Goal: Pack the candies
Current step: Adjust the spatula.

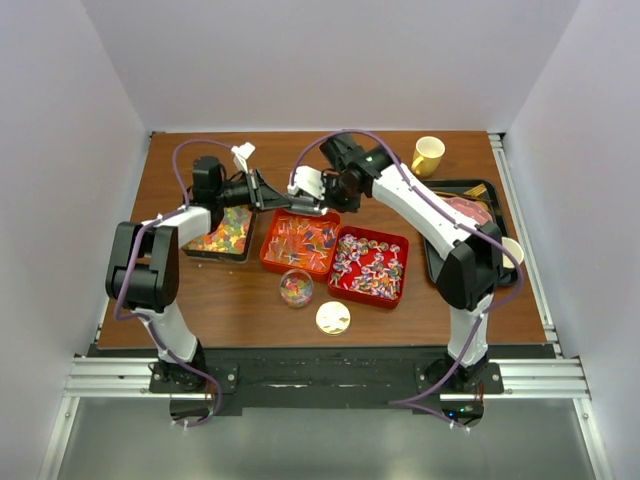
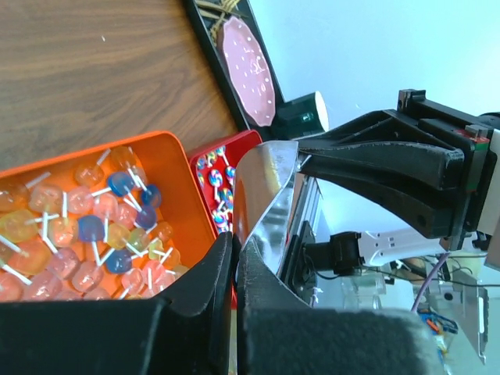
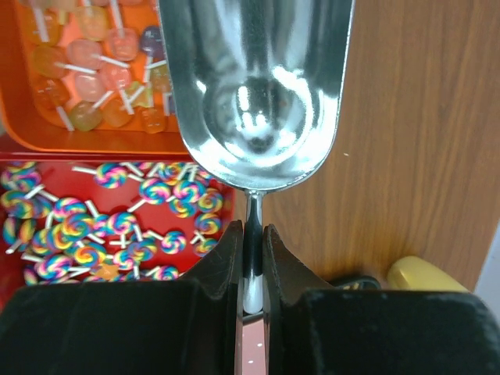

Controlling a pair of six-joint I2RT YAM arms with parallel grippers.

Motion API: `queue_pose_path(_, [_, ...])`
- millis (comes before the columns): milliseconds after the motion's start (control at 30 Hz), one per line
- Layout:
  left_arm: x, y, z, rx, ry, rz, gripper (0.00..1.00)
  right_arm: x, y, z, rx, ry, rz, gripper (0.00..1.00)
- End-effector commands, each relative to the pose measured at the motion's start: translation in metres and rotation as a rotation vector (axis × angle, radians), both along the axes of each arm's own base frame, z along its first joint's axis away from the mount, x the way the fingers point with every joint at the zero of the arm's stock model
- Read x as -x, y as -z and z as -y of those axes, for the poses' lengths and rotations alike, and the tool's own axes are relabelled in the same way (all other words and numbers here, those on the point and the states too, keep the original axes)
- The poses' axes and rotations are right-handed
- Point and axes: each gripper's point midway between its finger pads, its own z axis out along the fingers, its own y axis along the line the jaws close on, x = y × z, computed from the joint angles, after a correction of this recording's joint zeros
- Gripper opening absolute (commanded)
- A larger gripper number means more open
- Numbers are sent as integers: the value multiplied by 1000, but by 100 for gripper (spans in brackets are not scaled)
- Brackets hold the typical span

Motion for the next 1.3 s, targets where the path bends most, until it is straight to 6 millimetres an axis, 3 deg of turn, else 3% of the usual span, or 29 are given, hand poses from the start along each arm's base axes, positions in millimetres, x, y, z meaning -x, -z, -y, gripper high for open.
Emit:
queue_pose_path(0, [15,-13,5,48,89,78,0,27,-11,-3,-76,-87,-8,0])
queue_pose_path(33, [18,-9,5,51,100,79,0,29,-12,-1,-86,-84,-8,7])
queue_pose_path(67, [20,-8,5,55,113,74,0,34,-19,-1,-122,-91,-9,31])
queue_pose_path(100, [22,-7,5,56,117,67,0,34,-15,5,-149,-80,-27,36])
queue_pose_path(167, [26,-7,6,63,130,72,0,44,-24,2,-269,-95,-66,44])
queue_pose_path(267, [27,-8,6,67,138,77,0,40,-34,17,-384,-66,-88,52])
queue_pose_path(367, [25,-7,6,63,127,71,0,40,-30,28,-430,-73,-97,54])
queue_pose_path(533, [25,-8,7,61,127,66,0,48,-46,22,-545,-144,-69,55])
queue_pose_path(800, [19,-2,5,38,81,29,0,33,-53,13,-575,-159,75,56])
queue_pose_path(1000, [17,-2,6,46,85,30,0,30,-38,4,-549,-179,60,54])
queue_pose_path(1267, [15,-1,7,55,88,15,0,30,-21,-7,-505,-232,66,43])
